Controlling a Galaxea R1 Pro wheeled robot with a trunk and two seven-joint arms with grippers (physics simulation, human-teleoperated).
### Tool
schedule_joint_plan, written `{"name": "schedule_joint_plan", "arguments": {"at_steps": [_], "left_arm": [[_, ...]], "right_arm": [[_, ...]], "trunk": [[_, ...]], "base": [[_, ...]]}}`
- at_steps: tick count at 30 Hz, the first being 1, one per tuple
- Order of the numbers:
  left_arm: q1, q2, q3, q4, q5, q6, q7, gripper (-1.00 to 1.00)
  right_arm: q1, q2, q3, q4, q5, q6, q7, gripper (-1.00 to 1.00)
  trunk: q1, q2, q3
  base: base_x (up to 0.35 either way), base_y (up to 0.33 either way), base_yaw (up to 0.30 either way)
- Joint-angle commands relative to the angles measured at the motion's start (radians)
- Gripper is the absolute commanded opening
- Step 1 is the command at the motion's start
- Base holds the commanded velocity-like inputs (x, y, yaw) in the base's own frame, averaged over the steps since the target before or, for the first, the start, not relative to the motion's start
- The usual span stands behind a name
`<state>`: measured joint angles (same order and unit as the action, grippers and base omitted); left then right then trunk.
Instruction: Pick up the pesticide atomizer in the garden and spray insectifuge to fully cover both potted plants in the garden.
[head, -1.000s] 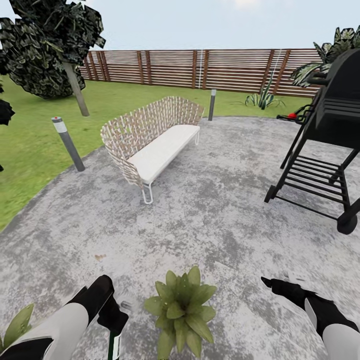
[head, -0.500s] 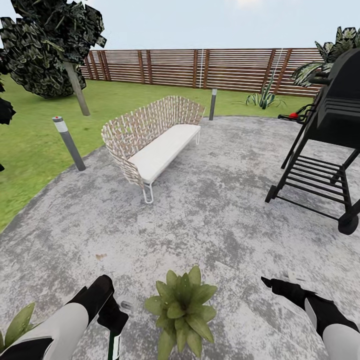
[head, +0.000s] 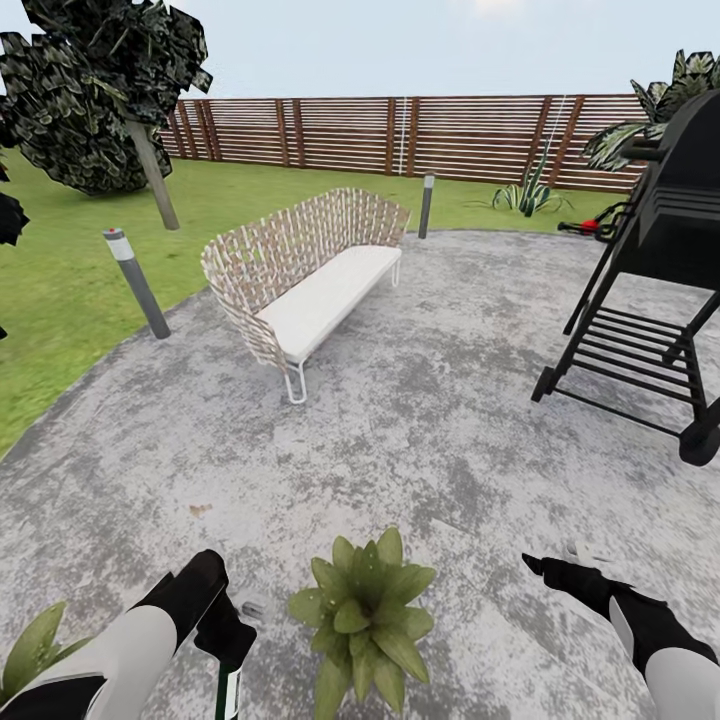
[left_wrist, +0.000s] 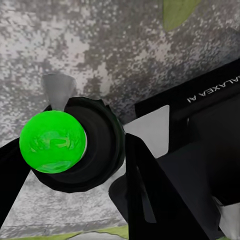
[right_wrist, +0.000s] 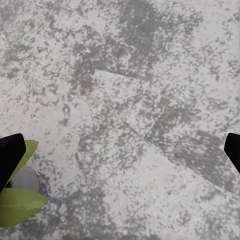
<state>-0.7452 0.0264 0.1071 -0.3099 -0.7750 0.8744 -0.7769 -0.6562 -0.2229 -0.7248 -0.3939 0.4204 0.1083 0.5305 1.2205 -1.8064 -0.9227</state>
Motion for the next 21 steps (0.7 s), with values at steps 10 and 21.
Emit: {"name": "schedule_joint_plan", "arguments": {"at_steps": [10,21], "left_arm": [[0.000,0.001,0.008,-0.002,-0.010,0.005,-0.009,-1.00],[0.000,0.001,0.010,-0.003,-0.095,0.005,-0.009,-1.00]], "right_arm": [[-0.001,0.001,-0.008,-0.002,0.004,0.006,0.008,1.00],[-0.001,0.001,-0.008,-0.002,0.004,0.006,0.008,1.00]], "trunk": [[0.038,-0.071,-0.032],[0.069,-0.127,-0.057]], "base": [[0.000,0.000,0.000],[0.000,0.000,0.000]]}}
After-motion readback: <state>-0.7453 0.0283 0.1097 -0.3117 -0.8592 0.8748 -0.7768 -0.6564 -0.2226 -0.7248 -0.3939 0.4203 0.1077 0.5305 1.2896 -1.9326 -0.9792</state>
